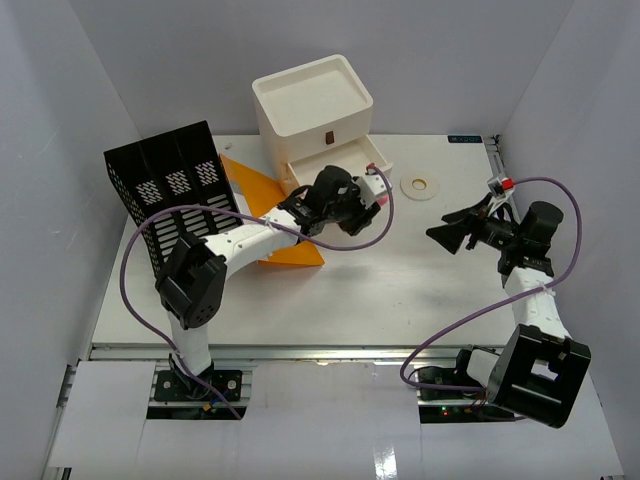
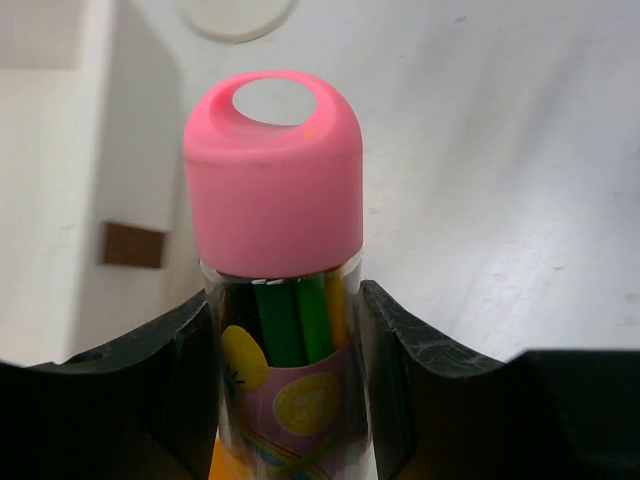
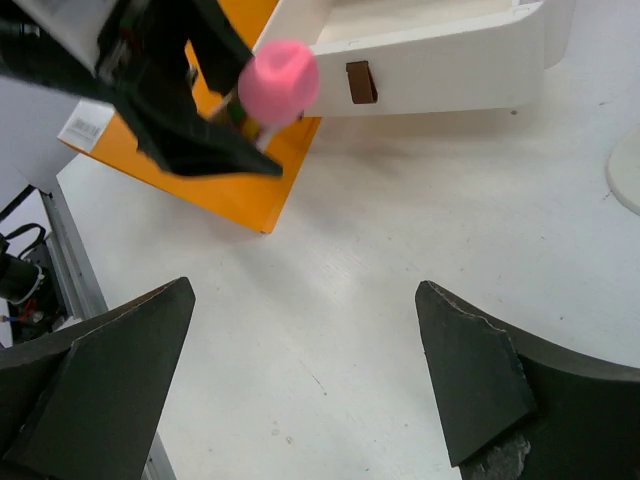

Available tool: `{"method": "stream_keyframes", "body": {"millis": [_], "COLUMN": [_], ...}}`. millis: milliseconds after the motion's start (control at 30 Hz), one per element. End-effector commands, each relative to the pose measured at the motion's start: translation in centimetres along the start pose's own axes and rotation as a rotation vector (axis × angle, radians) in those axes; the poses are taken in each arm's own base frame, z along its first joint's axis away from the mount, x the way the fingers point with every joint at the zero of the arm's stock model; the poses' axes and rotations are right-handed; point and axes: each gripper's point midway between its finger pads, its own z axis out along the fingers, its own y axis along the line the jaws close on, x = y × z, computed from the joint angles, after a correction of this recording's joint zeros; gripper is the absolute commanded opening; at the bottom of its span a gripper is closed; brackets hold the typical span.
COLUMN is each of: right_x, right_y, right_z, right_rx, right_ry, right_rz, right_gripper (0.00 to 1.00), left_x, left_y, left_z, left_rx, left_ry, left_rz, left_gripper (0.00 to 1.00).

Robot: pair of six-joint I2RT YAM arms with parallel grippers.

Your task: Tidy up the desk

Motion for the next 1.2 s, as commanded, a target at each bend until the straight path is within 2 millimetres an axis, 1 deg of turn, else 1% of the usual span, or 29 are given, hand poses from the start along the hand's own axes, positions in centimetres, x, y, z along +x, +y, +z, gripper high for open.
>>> {"method": "stream_keyframes", "body": {"millis": [0,100,167,200,233,300,367,433,500,533,567,600,633,667,767,800,900,967,1033,1100,1167], "right_x": [0.0,0.3,0.3,0.2,0.1,0.0,0.0,-0.1,-0.1,-0.1,0.0,0.0,0.0,0.0,0.0,0.0,0.1,0.1,0.1,0.1,0.1], "right_y": [0.3,-0.2,-0.3,-0.4,-0.5,-0.6,-0.6,-0.6,-0.7,-0.6,-0.7,-0.6,-0.6,-0.6,-0.6,-0.6,-0.6,-0.6,-0.7,-0.8,-0.8], "right_z": [-0.9,-1.3,-1.5,-1.7,-1.8,-2.0,-2.2,-2.3,-2.4,-2.4,-2.5,-2.5,-2.5,-2.5,-2.5,-2.6,-2.6,-2.7,-2.8,-2.8,-2.8], "right_rx": [-0.022,-0.005,0.003,0.009,0.013,0.017,0.020,0.022,0.023,0.021,0.022,0.020,0.018,0.016,0.015,0.016,0.017,0.019,0.021,0.024,0.026], "right_ry": [-0.015,-0.016,-0.018,-0.020,-0.022,-0.026,-0.029,-0.032,-0.034,-0.035,-0.036,-0.037,-0.038,-0.038,-0.039,-0.039,-0.040,-0.041,-0.042,-0.043,-0.043], "right_rz": [-0.103,-0.106,-0.109,-0.112,-0.114,-0.115,-0.114,-0.112,-0.111,-0.110,-0.110,-0.107,-0.106,-0.106,-0.107,-0.107,-0.106,-0.107,-0.109,-0.110,-0.108], "right_gripper": [0.98,0.98,0.98,0.98,0.98,0.98,0.98,0.98,0.98,0.98,0.98,0.98,0.98,0.98,0.98,0.98,0.98,0.98,0.98,0.98,0.98], "left_x": [-6.1,-6.5,-5.7,-6.0,-6.1,-4.9,-3.9,-3.5,-3.2,-3.3,-3.3,-3.7,-4.1,-4.7,-6.9,-7.6,-9.1,-10.0,-10.2,-9.1,-7.9], "left_y": [7.7,11.1,12.3,13.0,13.8,15.3,16.2,16.6,17.0,17.3,17.3,17.3,17.3,17.2,16.5,16.2,14.9,12.5,9.3,6.1,4.2], "left_z": [-2.9,-2.0,-0.9,-0.7,-0.5,0.4,1.2,1.5,1.6,1.5,1.5,1.4,1.2,1.0,0.0,-0.3,-0.8,-1.0,-1.1,-1.1,-1.2], "left_rx": [-0.213,-0.304,-0.335,-0.357,-0.382,-0.430,-0.446,-0.460,-0.473,-0.494,-0.498,-0.499,-0.500,-0.500,-0.486,-0.480,-0.444,-0.354,-0.220,-0.106,-0.034], "left_ry": [-0.043,0.015,0.058,0.060,0.071,0.121,0.150,0.151,0.154,0.152,0.151,0.138,0.125,0.108,0.050,0.034,-0.007,-0.050,-0.088,-0.086,-0.075], "left_rz": [0.103,0.157,0.213,0.228,0.242,0.268,0.277,0.263,0.254,0.248,0.245,0.234,0.224,0.214,0.196,0.194,0.179,0.161,0.141,0.128,0.098], "left_gripper": [0.00,0.01,0.01,0.02,0.04,0.11,0.21,0.40,0.51,0.62,0.62,0.73,0.78,0.81,0.95,0.98,0.98,0.97,0.93,0.87,0.63]}}
